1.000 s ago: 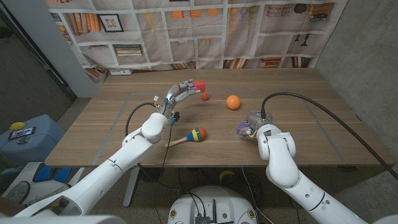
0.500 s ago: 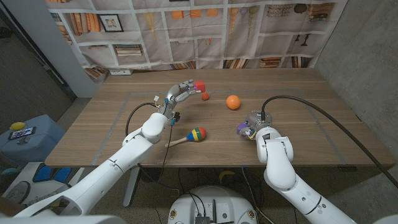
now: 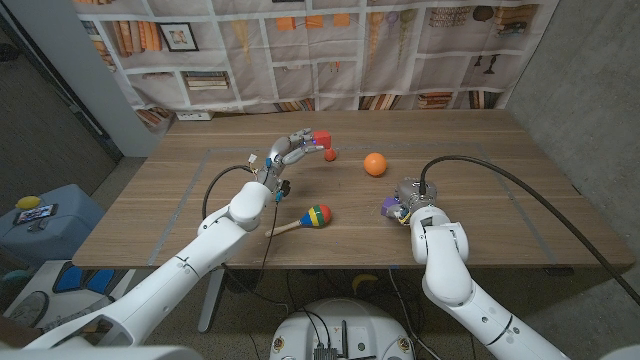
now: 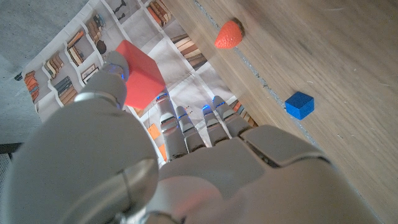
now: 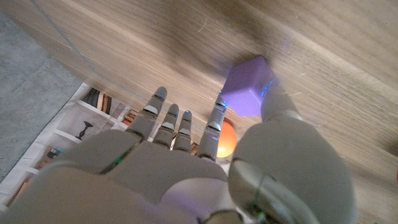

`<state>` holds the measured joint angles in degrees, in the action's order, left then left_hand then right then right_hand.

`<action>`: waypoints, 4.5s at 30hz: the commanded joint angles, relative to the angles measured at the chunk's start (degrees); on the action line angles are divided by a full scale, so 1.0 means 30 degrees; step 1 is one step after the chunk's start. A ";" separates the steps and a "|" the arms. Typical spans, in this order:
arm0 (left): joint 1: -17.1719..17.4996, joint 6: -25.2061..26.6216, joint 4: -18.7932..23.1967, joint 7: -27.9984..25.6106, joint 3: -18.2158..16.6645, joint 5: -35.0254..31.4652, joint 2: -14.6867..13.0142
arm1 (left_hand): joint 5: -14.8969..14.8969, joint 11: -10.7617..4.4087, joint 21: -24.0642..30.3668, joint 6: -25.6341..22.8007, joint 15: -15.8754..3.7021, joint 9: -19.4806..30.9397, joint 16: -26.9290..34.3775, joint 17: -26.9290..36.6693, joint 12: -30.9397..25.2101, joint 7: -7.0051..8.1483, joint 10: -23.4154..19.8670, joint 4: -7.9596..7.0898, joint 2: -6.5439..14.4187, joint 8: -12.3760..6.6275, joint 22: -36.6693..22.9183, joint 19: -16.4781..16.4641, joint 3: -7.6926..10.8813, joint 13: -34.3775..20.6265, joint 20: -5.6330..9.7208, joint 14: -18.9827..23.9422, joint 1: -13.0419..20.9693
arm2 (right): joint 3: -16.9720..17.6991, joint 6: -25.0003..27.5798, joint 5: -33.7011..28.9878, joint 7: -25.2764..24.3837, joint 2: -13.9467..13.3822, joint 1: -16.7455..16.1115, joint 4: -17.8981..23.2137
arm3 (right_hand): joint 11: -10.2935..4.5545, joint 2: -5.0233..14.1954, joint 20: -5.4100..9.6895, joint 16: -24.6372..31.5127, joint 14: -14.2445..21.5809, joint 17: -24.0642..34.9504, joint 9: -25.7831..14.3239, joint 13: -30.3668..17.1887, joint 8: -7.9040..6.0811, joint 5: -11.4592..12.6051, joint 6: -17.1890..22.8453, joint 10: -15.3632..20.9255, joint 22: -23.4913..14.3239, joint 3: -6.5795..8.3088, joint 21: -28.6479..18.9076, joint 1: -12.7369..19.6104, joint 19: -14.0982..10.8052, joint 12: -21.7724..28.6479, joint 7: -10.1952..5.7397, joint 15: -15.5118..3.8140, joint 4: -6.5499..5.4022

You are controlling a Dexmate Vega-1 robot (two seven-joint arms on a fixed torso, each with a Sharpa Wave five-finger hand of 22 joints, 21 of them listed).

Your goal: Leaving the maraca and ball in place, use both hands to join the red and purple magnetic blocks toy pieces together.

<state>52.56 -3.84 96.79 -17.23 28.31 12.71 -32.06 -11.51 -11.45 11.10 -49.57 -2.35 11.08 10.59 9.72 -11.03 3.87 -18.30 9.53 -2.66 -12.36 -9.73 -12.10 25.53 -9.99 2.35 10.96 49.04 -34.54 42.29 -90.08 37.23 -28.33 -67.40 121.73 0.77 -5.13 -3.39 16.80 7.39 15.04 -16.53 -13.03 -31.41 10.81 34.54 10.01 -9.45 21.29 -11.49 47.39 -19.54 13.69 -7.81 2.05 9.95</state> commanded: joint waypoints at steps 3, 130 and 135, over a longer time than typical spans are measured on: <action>0.0085 0.0271 0.0049 -0.0117 0.0074 0.0129 0.0080 | -0.0142 0.0125 0.0038 -0.2537 -0.1210 0.0092 -0.0059 0.0033 0.0054 0.0167 -0.0025 0.0007 0.0559 -0.0066 -0.0105 -0.0167 -0.0068 -0.0041 -0.0096 0.0151 0.0346 | 0.0009 0.0603 0.1432 -0.2053 -0.0162 -0.0107 -0.0020 | -0.0209 0.0083 0.0148 0.0353 0.0574 0.0222 -0.0018 0.0020 -0.0773 0.0030 0.1507 0.0729 -0.0086 0.0246 -0.0114 0.0722 -0.0554 0.0172 -0.0433 -0.0269 -0.0082; -0.2495 -0.1375 -0.2624 0.6593 0.1594 0.4239 0.1072 | -0.0171 0.0386 0.0036 -0.2201 -0.0818 0.0165 -0.0063 0.0030 0.0012 0.0341 -0.0815 -0.0015 0.1256 0.0285 -0.0107 -0.0138 -0.0633 -0.0066 -0.0387 0.0354 0.0313 | 0.4610 -1.7974 3.4800 -1.7737 -0.2824 0.0601 -0.5372 | -0.0835 0.1512 0.0767 0.0260 -0.0391 0.0949 0.0420 0.0093 -0.1844 -0.0152 0.2858 0.0535 -0.0076 0.0176 0.0253 0.1583 -0.0014 -0.0493 -0.0861 -0.0461 -0.0387; -0.2602 -0.1430 -0.2768 0.6788 0.1678 0.4321 0.1186 | -0.0170 0.0386 0.0033 -0.2219 -0.0828 0.0164 -0.0075 0.0030 0.0032 0.0354 -0.0763 -0.0014 0.1257 0.0278 -0.0107 -0.0130 -0.0657 -0.0067 -0.0357 0.0323 0.0298 | 0.4470 -1.8051 3.4776 -1.7799 -0.2702 0.0714 -0.5455 | -0.0818 0.1525 0.0754 0.0248 -0.0417 0.0957 0.0457 0.0095 -0.1838 -0.0149 0.2865 0.0536 -0.0075 0.0153 0.0246 0.1560 -0.0018 -0.0494 -0.0859 -0.0483 -0.0393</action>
<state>45.11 -8.18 88.63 2.55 32.99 25.29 -29.02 -11.47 -10.52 11.10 -49.57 -2.15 11.34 10.38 9.72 -11.04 3.87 -20.45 9.60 -1.52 -11.06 -9.73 -12.51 23.71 -9.99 1.53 11.78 48.21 -19.94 -10.58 13.78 -15.95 -37.64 -66.18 106.34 -1.74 -2.67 -1.23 17.46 6.23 17.69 -15.06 -12.78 -36.68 9.97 41.45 11.65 -9.45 21.75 -10.59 50.54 -19.82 12.36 -9.26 0.73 8.99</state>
